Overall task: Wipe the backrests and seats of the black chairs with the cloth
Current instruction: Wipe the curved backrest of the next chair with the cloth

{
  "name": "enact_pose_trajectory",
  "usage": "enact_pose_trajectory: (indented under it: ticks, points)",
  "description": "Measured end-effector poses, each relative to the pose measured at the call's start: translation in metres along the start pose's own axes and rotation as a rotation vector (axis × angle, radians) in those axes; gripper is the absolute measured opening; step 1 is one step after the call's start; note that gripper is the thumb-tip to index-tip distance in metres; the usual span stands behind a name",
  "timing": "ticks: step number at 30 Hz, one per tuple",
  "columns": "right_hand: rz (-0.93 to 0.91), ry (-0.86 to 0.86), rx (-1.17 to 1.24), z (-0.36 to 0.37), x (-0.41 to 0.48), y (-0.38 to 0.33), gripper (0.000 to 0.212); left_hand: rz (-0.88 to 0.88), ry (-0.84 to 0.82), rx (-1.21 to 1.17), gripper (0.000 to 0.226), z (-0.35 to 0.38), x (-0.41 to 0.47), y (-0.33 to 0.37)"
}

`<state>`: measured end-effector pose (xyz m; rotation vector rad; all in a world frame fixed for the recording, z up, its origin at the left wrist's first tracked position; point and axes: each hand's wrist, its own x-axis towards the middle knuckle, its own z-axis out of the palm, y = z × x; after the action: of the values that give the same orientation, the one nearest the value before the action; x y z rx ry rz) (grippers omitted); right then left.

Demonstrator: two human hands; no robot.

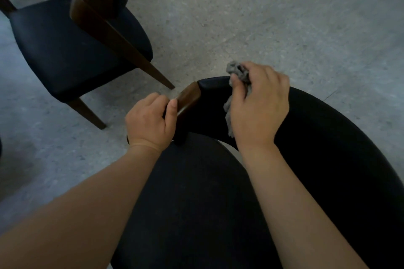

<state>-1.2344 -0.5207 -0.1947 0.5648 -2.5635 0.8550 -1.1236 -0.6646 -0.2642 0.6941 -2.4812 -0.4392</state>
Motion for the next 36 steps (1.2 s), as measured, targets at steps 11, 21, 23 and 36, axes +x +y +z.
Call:
enact_pose_trajectory:
  ticks: [11, 21, 23, 36]
  points:
    - [0.127, -0.478, 0.201, -0.001, -0.097, 0.031, 0.030, -0.015, -0.007, 0.015, 0.049, 0.002, 0.000, -0.001]
    - [-0.037, -0.156, 0.156, -0.005, 0.004, -0.019, 0.028, -0.015, -0.007, -0.002, 0.049, 0.002, 0.000, -0.002]
    - [-0.061, -0.181, 0.069, 0.006, 0.008, -0.025, 0.025, -0.010, -0.002, -0.007, 0.048, 0.002, 0.000, -0.002]
    - [-0.270, -0.271, 0.113, 0.028, -0.075, 0.011, 0.036, 0.002, 0.017, 0.006, 0.048, 0.003, 0.000, -0.004]
